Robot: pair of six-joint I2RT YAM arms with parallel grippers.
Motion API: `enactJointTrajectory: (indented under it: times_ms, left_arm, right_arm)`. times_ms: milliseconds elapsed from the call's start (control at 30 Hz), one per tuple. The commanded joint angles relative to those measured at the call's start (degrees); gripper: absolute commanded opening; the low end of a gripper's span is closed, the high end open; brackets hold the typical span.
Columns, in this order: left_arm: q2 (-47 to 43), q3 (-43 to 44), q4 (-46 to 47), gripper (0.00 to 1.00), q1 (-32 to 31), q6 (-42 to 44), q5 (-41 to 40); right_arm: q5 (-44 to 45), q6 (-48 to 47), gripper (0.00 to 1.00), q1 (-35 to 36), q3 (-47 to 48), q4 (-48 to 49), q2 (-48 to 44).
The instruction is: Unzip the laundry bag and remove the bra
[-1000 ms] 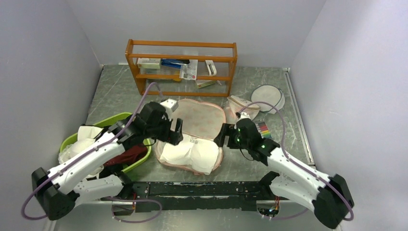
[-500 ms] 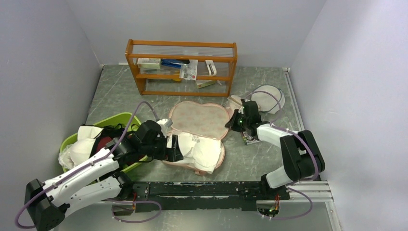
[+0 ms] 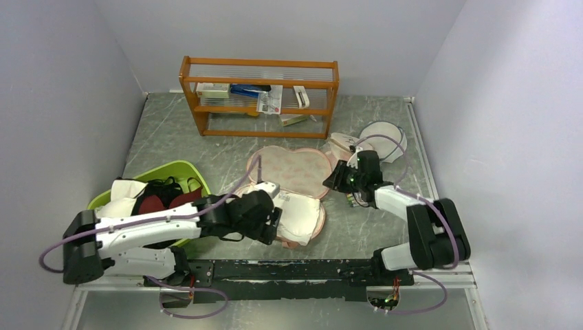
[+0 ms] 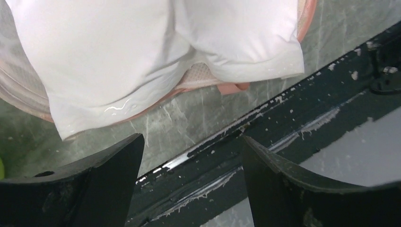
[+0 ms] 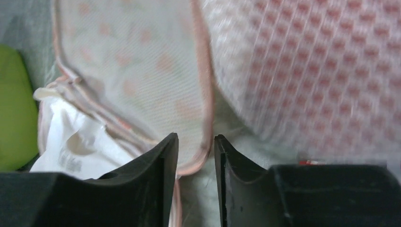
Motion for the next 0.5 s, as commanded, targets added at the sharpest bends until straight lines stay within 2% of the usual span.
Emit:
enactJointTrajectory:
  times_ms: [0, 100, 267, 467]
  left_arm:
    - [6.88, 6.19, -5.20, 0.86, -3.53, 2.02, -14.31]
    - [11.83, 8.84, -8.25, 0.87, -3.88, 5.89, -18.65]
    - [17.40, 9.72, -5.26, 0.86, -3.91, 12.68, -17.60]
    - [22.28, 11.57, -1.76, 0.80, -3.91, 15.76, -17.91]
  right_arm:
    - [-3.55, -1.00, 0.38, -0.25, -2.55, -2.85, -8.98]
    - [-3.31, -1.09, 0.46, -0.11, -3.51, -8.18, -15.64]
    - [-4.90, -0.31, 0.61, 0.17, -5.89, -13.62, -25.29]
    - [-3.46, -0.40, 0.68, 0.23, -7.61, -20.13, -33.09]
